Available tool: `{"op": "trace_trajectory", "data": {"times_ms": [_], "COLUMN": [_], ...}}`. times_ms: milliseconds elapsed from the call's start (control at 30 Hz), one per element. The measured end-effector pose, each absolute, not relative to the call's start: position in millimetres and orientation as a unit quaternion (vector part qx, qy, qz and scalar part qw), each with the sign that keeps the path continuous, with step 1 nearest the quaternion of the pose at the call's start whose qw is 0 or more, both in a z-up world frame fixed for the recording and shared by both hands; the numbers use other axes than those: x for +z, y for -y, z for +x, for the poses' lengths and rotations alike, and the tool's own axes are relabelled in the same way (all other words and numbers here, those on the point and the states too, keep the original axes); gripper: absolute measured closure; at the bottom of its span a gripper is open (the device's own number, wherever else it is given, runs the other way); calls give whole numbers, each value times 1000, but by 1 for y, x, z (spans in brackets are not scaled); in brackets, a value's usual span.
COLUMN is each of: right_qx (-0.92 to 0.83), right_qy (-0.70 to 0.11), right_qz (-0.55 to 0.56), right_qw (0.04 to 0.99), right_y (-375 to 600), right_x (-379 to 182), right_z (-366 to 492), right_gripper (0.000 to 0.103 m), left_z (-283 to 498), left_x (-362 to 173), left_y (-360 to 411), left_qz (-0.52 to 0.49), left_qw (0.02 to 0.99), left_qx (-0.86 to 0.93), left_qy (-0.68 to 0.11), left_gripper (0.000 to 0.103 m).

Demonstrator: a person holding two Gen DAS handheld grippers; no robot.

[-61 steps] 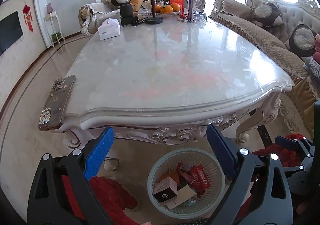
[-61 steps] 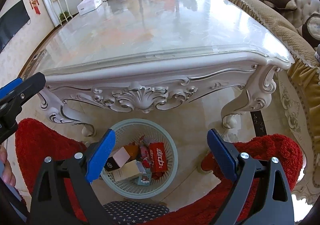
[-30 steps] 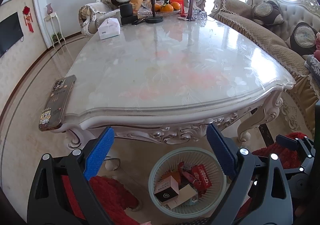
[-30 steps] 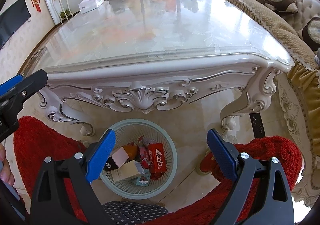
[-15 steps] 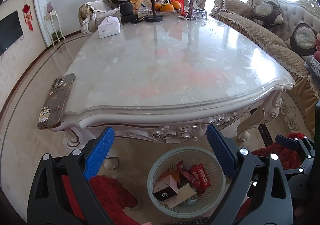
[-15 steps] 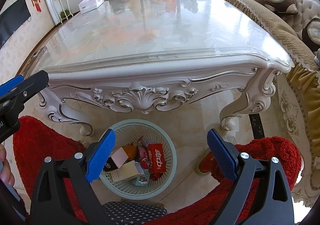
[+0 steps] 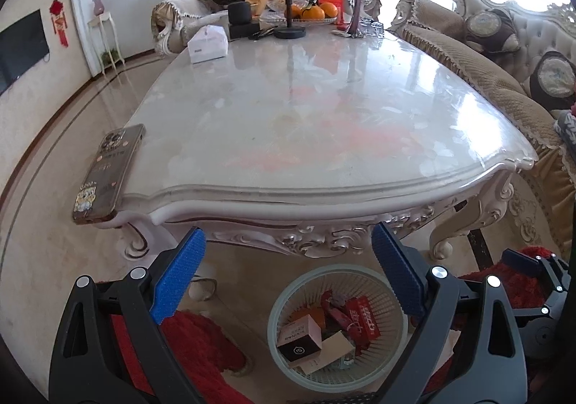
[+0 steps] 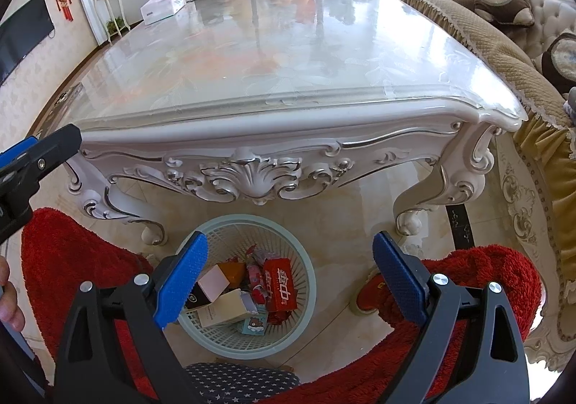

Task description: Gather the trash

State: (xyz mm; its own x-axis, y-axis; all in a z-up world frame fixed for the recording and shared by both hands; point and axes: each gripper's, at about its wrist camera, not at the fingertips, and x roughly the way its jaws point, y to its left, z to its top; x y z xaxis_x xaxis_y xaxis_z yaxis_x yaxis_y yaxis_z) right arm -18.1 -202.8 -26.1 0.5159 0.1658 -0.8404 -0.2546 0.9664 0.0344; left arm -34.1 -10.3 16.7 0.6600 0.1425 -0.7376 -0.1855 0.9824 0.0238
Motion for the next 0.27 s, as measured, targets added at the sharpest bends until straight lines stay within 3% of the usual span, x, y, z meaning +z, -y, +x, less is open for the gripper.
{"op": "trace_trajectory", "data": {"times_ms": [267], "right_qx": [119], "right_qy": [-472], "right_qz": [-42], "right_qw": [872], "right_y": [203], "right_x": [-25], "right_z": [-18], "right_gripper": [15], "left_z": [-29], "left_x": [13], "left_y": [4], "left_qz": [-47], "left_qw": [904], "left_qx": [80], "left_qy": [-418], "left_gripper": [12]}}
